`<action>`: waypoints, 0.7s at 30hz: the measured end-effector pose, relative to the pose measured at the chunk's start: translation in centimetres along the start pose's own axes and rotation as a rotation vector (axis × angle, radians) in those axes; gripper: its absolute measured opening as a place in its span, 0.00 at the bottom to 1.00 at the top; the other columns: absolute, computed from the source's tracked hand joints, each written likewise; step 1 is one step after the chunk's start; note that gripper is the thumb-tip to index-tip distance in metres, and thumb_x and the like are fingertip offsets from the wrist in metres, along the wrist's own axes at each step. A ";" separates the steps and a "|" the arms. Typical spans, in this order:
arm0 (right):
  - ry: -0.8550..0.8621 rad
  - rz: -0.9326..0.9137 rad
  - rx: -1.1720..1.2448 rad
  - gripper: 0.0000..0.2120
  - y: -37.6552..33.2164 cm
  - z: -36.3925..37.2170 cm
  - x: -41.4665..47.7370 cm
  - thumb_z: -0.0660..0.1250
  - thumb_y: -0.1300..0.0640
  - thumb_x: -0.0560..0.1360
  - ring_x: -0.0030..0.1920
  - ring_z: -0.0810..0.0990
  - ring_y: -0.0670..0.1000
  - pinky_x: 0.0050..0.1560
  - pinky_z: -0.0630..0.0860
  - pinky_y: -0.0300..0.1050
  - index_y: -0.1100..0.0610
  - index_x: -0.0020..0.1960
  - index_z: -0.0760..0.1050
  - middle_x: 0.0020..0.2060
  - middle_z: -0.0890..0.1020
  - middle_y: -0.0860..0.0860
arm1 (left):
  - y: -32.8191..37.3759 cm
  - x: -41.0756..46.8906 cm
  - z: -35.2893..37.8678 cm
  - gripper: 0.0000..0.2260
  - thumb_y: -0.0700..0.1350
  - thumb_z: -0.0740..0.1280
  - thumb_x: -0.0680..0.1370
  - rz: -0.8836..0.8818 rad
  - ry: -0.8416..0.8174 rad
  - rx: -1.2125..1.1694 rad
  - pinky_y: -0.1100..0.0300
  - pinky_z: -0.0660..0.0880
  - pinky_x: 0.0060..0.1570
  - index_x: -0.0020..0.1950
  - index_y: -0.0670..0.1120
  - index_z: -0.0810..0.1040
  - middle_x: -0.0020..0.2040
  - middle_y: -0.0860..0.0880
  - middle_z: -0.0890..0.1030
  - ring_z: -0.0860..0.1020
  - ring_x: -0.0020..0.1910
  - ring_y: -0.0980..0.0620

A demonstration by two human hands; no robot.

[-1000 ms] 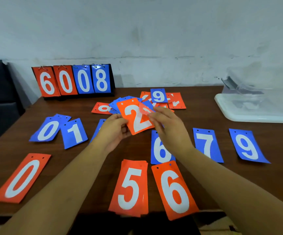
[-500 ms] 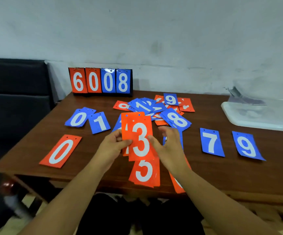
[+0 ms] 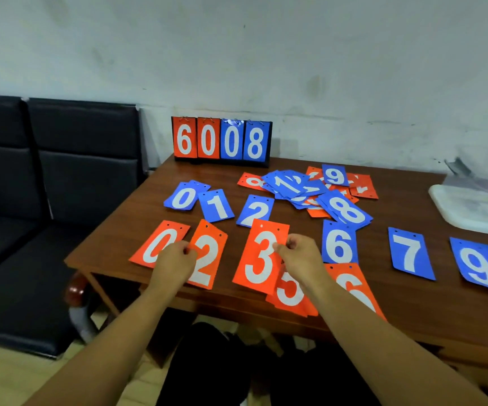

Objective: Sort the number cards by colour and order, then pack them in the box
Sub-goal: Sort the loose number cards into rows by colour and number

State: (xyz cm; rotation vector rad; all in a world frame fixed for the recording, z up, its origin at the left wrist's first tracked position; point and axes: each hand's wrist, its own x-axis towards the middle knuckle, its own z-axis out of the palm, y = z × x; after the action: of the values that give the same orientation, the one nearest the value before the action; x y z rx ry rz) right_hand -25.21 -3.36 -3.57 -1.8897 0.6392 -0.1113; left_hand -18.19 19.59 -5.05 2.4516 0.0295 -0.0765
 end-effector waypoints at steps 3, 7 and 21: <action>-0.004 -0.024 -0.016 0.04 -0.1 0.0 -0.3 0.69 0.53 0.76 0.46 0.83 0.49 0.47 0.82 0.47 0.53 0.48 0.77 0.48 0.84 0.50 | -0.7 0.7 1.0 0.13 0.47 0.64 0.80 0.030 -0.005 0.123 0.57 0.76 0.46 0.56 0.39 0.80 0.51 0.43 0.82 0.76 0.44 0.52; 0.033 -0.032 -0.051 0.09 0.3 -0.8 -0.7 0.70 0.53 0.76 0.40 0.80 0.44 0.33 0.74 0.34 0.53 0.54 0.76 0.50 0.81 0.49 | -1.0 1.5 1.8 0.16 0.57 0.71 0.74 0.066 0.022 0.234 0.54 0.79 0.51 0.52 0.45 0.79 0.49 0.47 0.79 0.78 0.49 0.51; 0.308 0.087 -0.106 0.22 1.4 -10.7 -0.8 0.71 0.51 0.75 0.57 0.80 0.55 0.49 0.76 0.48 0.57 0.67 0.72 0.62 0.79 0.55 | 5.9 -5.0 5.8 0.17 0.52 0.71 0.75 0.573 -0.406 0.132 0.57 0.72 0.62 0.62 0.52 0.75 0.63 0.54 0.73 0.72 0.62 0.55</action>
State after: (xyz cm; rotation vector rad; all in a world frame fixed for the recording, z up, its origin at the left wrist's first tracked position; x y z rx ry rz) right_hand -30.29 -12.31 -0.29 -1.9612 0.9511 -0.3225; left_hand -23.24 11.38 -5.45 2.4318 -0.8701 -0.3249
